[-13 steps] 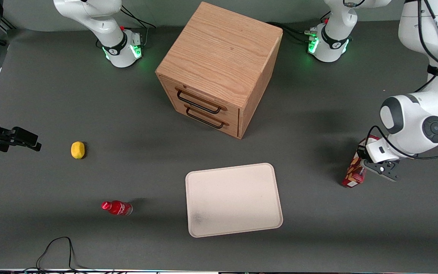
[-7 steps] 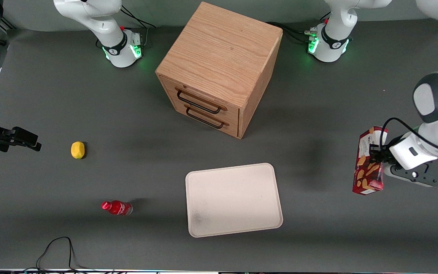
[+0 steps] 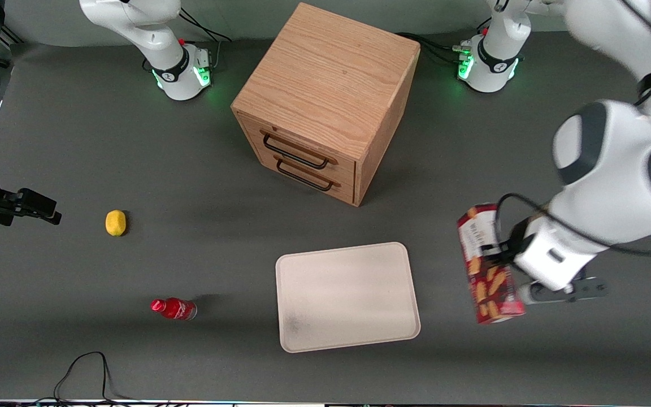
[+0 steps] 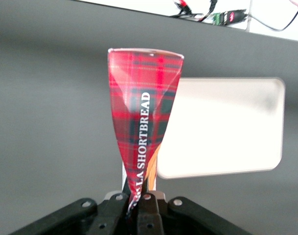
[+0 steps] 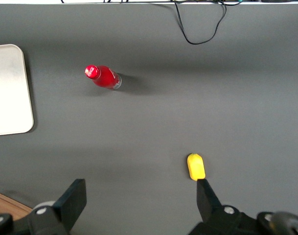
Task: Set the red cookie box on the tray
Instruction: 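Lift the cookie box upright and carry it toward the white tray, then lower the cookie box onto the tray's edge and stand it upright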
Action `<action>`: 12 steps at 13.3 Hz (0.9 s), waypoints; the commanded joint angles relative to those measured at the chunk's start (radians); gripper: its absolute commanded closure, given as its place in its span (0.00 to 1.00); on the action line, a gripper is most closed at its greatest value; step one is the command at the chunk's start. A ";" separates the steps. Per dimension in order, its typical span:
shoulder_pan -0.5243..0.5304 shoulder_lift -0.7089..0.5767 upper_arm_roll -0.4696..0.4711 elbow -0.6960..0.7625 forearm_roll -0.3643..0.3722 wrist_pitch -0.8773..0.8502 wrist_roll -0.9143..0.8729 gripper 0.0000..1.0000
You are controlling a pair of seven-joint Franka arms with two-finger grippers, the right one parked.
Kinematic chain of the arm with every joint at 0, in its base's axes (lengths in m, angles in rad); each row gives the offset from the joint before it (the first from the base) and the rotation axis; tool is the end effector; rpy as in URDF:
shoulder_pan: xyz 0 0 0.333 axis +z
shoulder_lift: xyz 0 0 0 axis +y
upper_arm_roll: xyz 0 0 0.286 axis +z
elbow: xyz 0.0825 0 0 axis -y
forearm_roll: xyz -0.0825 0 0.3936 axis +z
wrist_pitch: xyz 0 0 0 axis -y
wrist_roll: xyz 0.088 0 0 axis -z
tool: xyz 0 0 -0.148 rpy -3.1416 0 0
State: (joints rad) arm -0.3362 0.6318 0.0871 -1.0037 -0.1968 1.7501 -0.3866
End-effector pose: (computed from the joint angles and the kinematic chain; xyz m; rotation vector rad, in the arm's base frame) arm 0.7039 -0.2236 0.4374 2.9588 0.2098 0.0955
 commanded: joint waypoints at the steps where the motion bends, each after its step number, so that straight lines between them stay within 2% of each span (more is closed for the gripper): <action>1: -0.067 0.158 -0.001 0.126 0.006 0.060 -0.124 1.00; 3: -0.108 0.230 -0.003 0.123 0.062 0.113 -0.152 1.00; 6: -0.142 0.328 -0.010 0.103 0.073 0.202 -0.153 1.00; 12: -0.147 0.344 -0.012 -0.009 0.091 0.265 -0.153 1.00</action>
State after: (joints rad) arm -0.4777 1.0023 0.0725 -0.9718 -0.1251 1.9850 -0.5143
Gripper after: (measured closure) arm 0.965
